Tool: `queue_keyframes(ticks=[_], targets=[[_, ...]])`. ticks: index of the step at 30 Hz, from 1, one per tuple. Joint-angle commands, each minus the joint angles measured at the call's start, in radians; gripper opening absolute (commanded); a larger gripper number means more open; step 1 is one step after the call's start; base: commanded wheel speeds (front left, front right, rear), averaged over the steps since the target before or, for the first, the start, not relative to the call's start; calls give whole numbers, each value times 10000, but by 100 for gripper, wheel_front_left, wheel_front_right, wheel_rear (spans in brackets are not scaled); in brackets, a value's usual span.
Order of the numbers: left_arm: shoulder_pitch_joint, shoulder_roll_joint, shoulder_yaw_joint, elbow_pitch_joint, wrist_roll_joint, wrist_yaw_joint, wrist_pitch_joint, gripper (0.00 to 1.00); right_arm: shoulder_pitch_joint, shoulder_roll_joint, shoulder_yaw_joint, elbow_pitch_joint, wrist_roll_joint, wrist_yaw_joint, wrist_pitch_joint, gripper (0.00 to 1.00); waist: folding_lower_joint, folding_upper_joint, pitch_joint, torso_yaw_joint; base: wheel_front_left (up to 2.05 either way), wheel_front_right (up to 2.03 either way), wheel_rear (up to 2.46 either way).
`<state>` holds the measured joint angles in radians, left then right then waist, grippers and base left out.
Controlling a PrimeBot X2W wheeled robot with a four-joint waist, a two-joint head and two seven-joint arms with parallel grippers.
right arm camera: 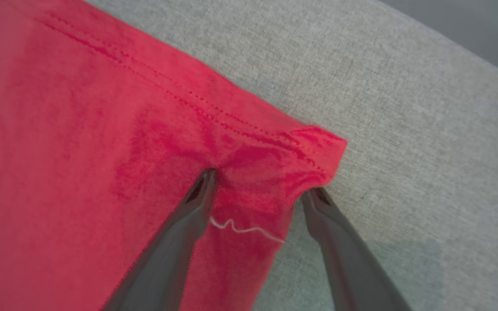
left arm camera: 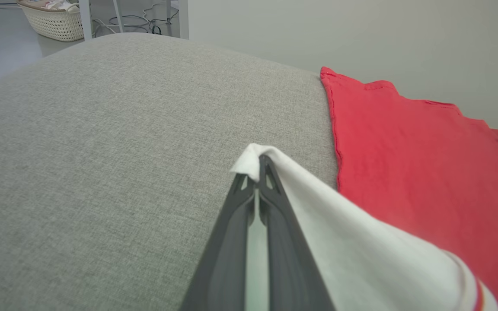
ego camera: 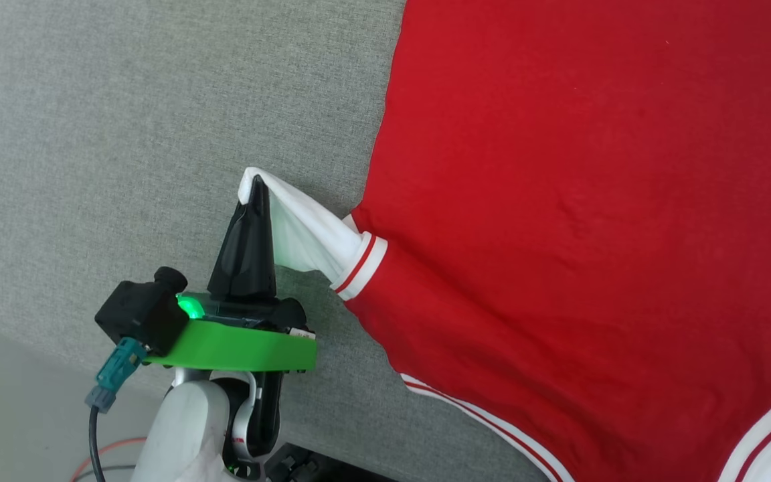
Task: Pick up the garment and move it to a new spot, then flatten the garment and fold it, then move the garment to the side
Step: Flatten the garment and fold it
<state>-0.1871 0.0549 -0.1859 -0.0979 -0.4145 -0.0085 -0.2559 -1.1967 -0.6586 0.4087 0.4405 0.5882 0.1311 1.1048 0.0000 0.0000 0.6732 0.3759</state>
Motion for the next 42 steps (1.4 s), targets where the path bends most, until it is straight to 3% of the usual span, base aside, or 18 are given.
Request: queue_keyframes(ticks=[1, 13, 18, 28, 37, 42], targets=[[-213, -46, 59, -7, 50, 25, -59, 0, 672, 153, 278, 410, 94, -4, 166, 0, 0, 0, -43, -38, 0, 0, 0], [148, -47, 459, 379, 426, 87, -59, 0, 383, 153, 420, -56, 356, -4, -1367, 0, 0, 0, -1116, -667, 0, 0, 0], [645, -47, 941, 677, 691, 55, -59, 0, 1259, -581, 867, -591, 1012, -4, -2455, 0, 0, 0, -2234, -1173, 0, 0, 0], [1756, -47, 1616, 977, 1141, -46, -59, 0, 4873, -1817, 1011, -1998, 2287, -4, -4033, 0, 0, 0, -3961, -1980, 0, 0, 0], [2425, -47, 2062, 1290, 1462, -251, -59, 0, 8611, -2071, 184, -3120, 2741, -4, -4919, 0, 0, 0, -4895, -2542, 0, 0, 0], [2676, -47, 2222, 1425, 1534, -326, -59, 0, 10709, -1698, -854, -3437, 2790, -4, -5141, 0, 0, 0, -5207, -2740, 0, 0, 0]])
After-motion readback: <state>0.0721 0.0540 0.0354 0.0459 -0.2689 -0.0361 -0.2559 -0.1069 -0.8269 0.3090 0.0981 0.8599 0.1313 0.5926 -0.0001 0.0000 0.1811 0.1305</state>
